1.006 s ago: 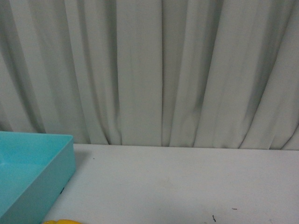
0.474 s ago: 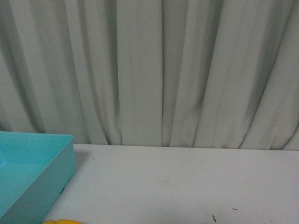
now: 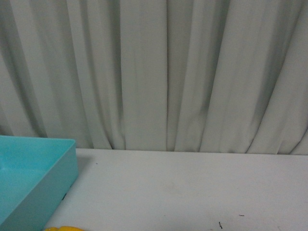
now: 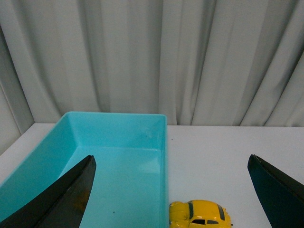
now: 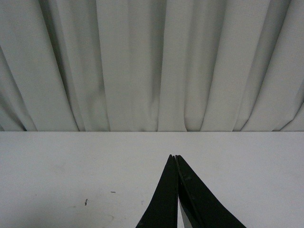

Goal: Wind up and store yellow beetle toy

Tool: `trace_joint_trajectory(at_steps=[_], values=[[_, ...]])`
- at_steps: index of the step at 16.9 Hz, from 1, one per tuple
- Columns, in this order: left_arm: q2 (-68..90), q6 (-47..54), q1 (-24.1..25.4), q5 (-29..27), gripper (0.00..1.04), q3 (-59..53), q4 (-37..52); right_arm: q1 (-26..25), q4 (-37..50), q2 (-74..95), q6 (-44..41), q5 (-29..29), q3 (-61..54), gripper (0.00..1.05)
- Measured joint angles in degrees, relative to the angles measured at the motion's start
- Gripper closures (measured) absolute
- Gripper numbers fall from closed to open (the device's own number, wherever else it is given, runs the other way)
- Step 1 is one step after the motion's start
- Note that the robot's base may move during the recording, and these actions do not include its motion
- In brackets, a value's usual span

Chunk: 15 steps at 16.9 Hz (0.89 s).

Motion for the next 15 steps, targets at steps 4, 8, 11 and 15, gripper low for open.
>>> trace_joint_trajectory(at_steps=[4, 8, 11, 15], values=[[0.0, 0.0, 0.0, 0.0, 0.07, 0.02, 0.0, 0.0, -1.14, -1.27, 0.0, 0.0, 0.0, 1.03], [0.0, 0.0, 0.0, 0.0, 0.07, 0.0, 0.0, 0.0, -3.85, -4.02, 0.02, 0.0, 0.0, 1.03], [0.0, 0.0, 0.0, 0.0, 0.07, 0.0, 0.0, 0.0, -10.82, -8.94, 0.02, 0.02, 0.09, 1.03], [0.0, 0.0, 0.0, 0.02, 0.07, 0.0, 0.0, 0.0, -15.74, -15.39, 0.04, 0.15, 0.02, 1.03]])
